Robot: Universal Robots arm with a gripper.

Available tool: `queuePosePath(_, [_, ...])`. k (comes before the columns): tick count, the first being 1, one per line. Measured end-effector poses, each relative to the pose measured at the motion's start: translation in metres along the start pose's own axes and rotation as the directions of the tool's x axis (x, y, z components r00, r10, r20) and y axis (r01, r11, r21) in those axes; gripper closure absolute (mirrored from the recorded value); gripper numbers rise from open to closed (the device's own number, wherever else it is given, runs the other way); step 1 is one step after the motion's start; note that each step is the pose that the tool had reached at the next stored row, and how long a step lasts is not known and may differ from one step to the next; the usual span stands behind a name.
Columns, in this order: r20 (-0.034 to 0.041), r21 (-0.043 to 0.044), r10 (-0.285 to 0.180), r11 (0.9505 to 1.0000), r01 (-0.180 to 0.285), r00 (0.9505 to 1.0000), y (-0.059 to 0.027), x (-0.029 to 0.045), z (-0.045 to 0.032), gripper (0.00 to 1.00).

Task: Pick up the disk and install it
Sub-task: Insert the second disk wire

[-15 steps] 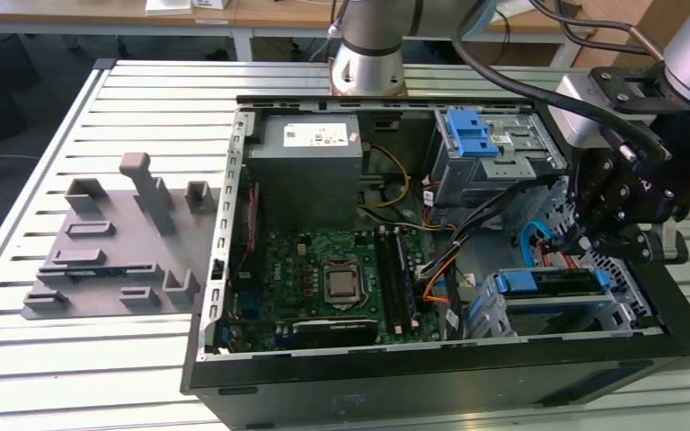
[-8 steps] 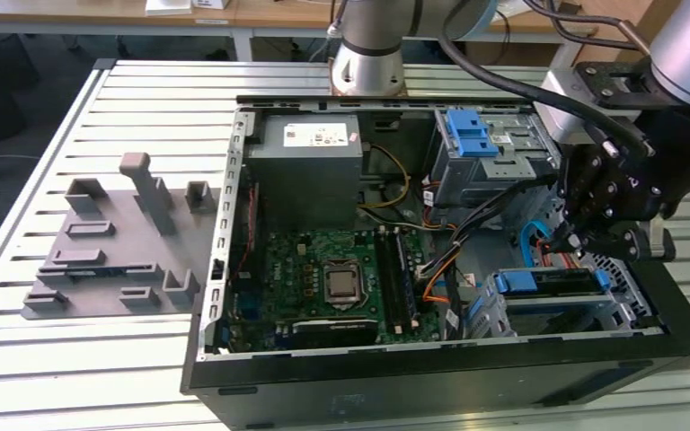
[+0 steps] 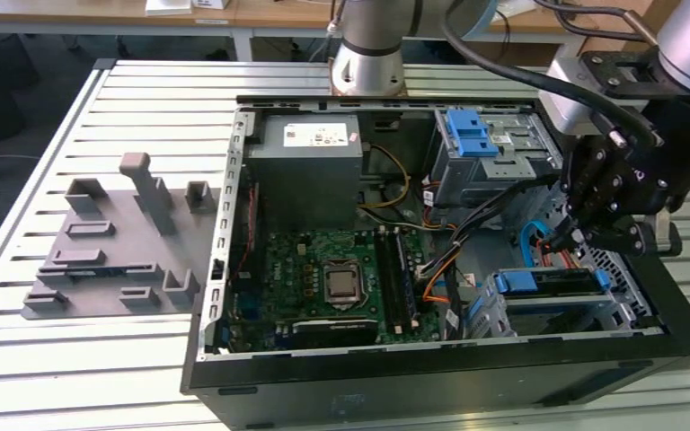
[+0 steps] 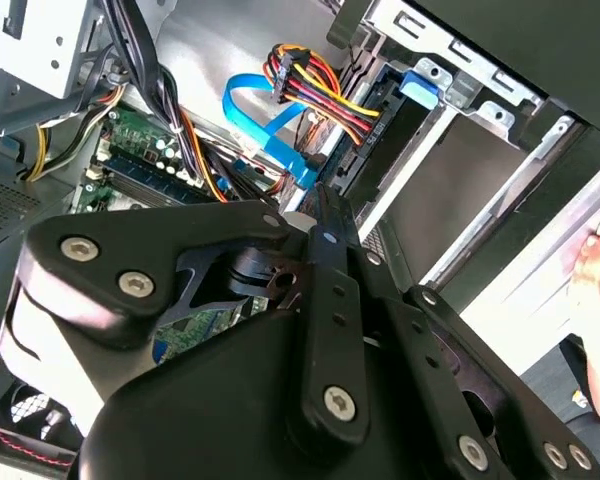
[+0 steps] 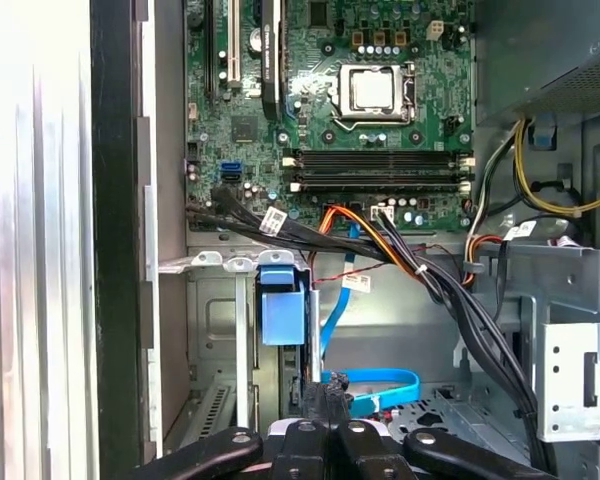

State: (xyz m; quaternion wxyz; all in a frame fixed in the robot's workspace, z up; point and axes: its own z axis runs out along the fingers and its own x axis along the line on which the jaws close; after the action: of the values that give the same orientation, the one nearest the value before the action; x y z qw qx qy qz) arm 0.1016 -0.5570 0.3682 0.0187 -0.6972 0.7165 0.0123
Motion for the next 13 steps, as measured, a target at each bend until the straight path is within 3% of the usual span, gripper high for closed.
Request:
queuePosePath(2, [0.0000, 0.0000, 0.000, 1.0000, 0.000, 1.0000, 0.0000, -0.0006, -0.0001, 0.89])
queuePosePath(3, [-0.0003, 0.0000, 0.000, 1.0000, 0.000, 1.0000, 0.0000, -0.0014, -0.0001, 0.82])
queuePosePath(7, [-0.0003, -0.0016, 0.000, 1.0000, 0.000, 1.0000, 0.0002, -0.0058, 0.0013, 0.81])
queuePosePath(8, [-0.0002, -0.0029, 0.000, 1.0000, 0.000, 1.0000, 0.0002, -0.0064, 0.0022, 0.75])
queuePosePath(13, [-0.0003, -0.0080, 0.000, 1.0000, 0.000, 1.0000, 0.0002, -0.0078, 0.0067, 0.75])
